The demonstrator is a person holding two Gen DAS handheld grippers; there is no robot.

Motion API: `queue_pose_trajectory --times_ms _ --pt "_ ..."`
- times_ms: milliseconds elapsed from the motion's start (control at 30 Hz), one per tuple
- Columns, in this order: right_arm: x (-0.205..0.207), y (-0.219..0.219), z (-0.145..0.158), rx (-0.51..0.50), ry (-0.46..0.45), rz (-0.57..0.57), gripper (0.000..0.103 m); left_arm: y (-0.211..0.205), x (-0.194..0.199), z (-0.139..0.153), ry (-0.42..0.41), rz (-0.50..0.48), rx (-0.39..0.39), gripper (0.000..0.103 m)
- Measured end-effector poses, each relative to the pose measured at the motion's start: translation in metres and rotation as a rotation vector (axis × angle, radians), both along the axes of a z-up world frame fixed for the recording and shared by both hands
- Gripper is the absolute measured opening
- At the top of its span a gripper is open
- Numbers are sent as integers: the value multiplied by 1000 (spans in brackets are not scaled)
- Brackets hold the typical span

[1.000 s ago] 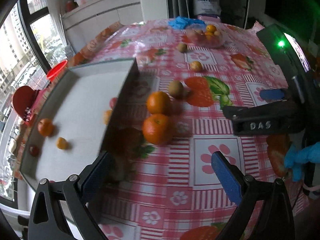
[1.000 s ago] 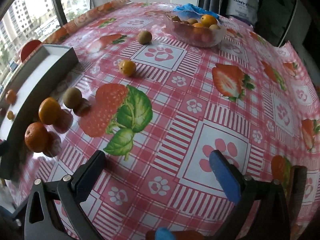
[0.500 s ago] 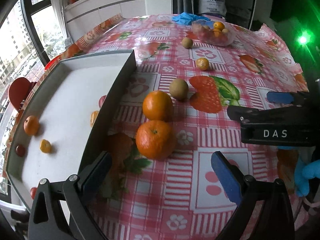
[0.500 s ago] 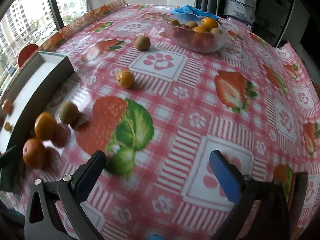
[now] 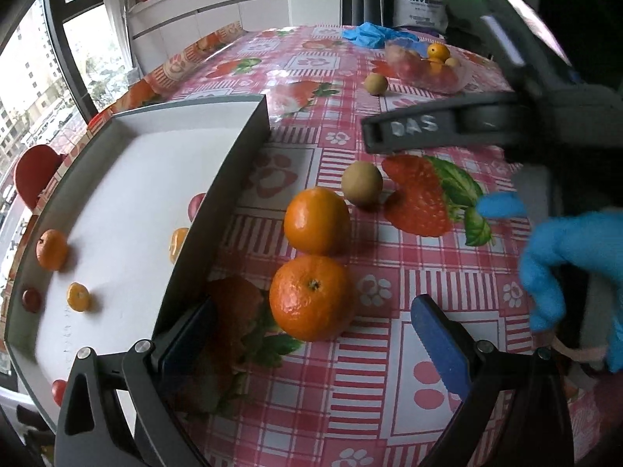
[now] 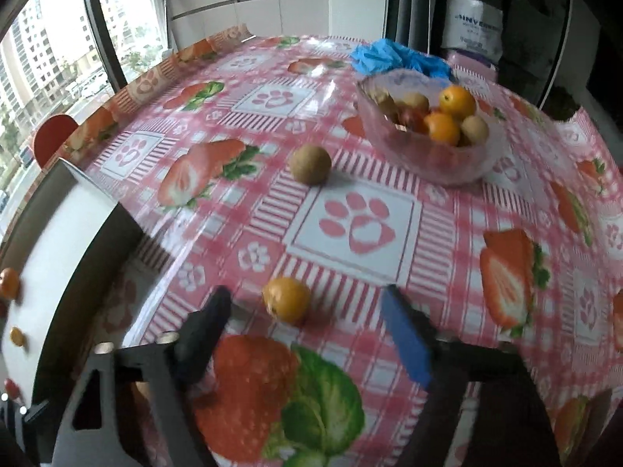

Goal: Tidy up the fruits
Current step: 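Move both grippers back over the fruits on the tablecloth, then position the left gripper around a mandarin while the right gripper approaches a yellow cherry tomato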

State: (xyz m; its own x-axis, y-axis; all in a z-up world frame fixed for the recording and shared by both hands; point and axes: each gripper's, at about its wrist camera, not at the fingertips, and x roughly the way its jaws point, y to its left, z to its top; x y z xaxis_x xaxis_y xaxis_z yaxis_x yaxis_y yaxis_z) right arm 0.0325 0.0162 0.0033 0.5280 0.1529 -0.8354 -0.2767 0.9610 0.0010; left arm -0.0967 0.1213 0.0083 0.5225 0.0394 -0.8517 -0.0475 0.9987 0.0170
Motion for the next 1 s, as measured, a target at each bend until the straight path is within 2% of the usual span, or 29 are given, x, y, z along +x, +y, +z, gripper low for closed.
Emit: queue_pose_trajectory --times_ms 33,67,100,233,433,500,533,633,700,733,900,1000 --pt "-2 0 1 4 -8 16 47 1 1 1 -2 2 -11 100" --pt "-4 1 3 9 -10 26 27 2 1 2 -4 4 -20 100" --pt "-7 -1 3 28 -3 37 25 2 1 2 -6 6 -26 100" --pt "-19 -23 9 149 26 58 25 2 4 3 -7 12 -27 100" --pt "-55 -61 20 209 38 47 25 0 9 3 -13 20 -16 100" --pt "-67 -73 21 224 44 35 25 2 11 2 -13 34 -23 90" --pt "-73 -77 22 228 41 31 25 3 12 1 0 45 -24 77" --pt "-89 -91 25 243 24 8 25 4 12 2 -2 60 -25 67" --pt "-99 -99 24 252 20 -11 25 6 12 3 -9 68 -14 55" --pt "-103 -102 22 251 19 -19 25 6 11 4 -6 58 -29 40" --pt "-122 -113 17 195 2 -40 25 0 0 5 1 54 -48 40" --pt "-137 -119 13 164 -18 -53 25 -17 -18 4 -28 13 -2 40"
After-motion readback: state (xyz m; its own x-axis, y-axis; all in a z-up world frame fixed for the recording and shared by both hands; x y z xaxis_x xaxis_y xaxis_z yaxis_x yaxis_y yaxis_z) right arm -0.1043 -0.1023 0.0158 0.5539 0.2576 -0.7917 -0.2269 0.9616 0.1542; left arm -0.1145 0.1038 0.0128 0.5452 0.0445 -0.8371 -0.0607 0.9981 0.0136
